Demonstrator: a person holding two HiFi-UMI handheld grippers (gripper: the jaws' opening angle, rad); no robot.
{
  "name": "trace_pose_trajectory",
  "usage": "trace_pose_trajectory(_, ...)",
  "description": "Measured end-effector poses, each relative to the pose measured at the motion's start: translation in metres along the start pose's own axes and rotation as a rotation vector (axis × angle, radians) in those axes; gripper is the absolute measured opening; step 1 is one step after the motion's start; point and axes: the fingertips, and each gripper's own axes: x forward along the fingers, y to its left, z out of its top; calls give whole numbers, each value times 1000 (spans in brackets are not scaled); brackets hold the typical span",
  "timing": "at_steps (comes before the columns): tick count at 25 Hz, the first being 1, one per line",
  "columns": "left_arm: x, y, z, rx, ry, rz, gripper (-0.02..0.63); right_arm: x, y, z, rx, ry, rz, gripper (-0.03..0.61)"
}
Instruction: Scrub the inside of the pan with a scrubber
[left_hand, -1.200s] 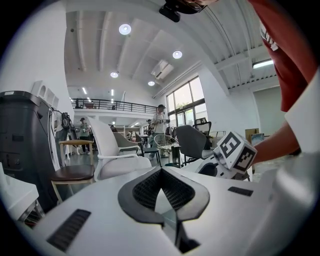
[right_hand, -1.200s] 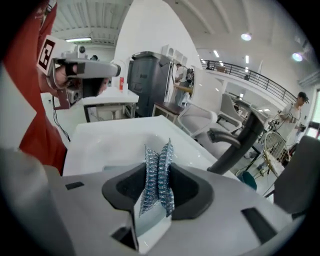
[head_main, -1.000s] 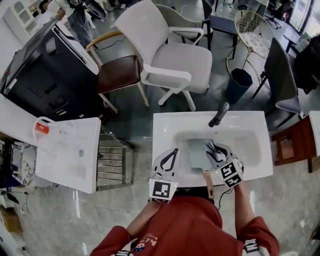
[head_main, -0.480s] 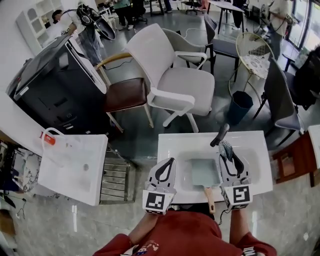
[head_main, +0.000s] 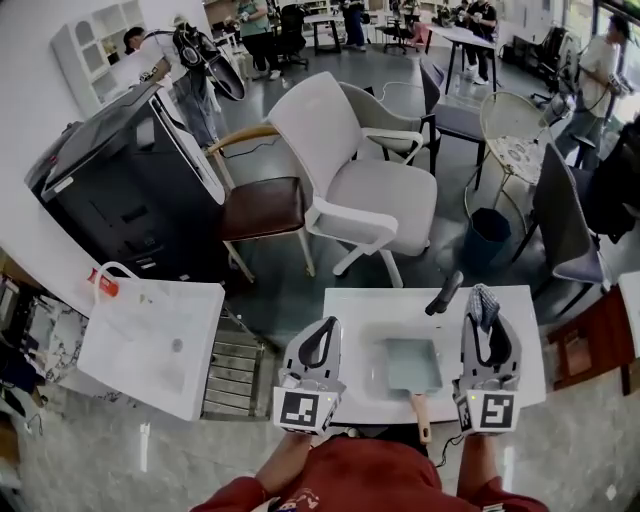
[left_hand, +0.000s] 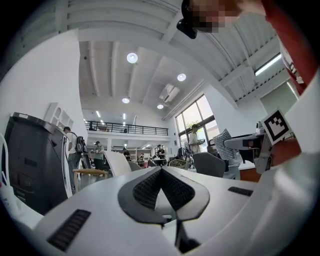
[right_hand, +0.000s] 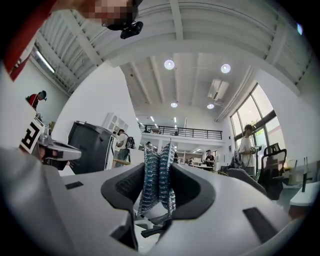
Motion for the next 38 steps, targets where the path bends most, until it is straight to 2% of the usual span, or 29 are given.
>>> trace_pose_trajectory(7, -1, 5, 7, 7, -20, 11, 11, 4, -1, 5, -5, -24, -6, 167)
trace_pose_trajectory(38, -3, 10, 1, -3, -8, 23, 11, 12, 5, -6, -35, 15, -2, 167)
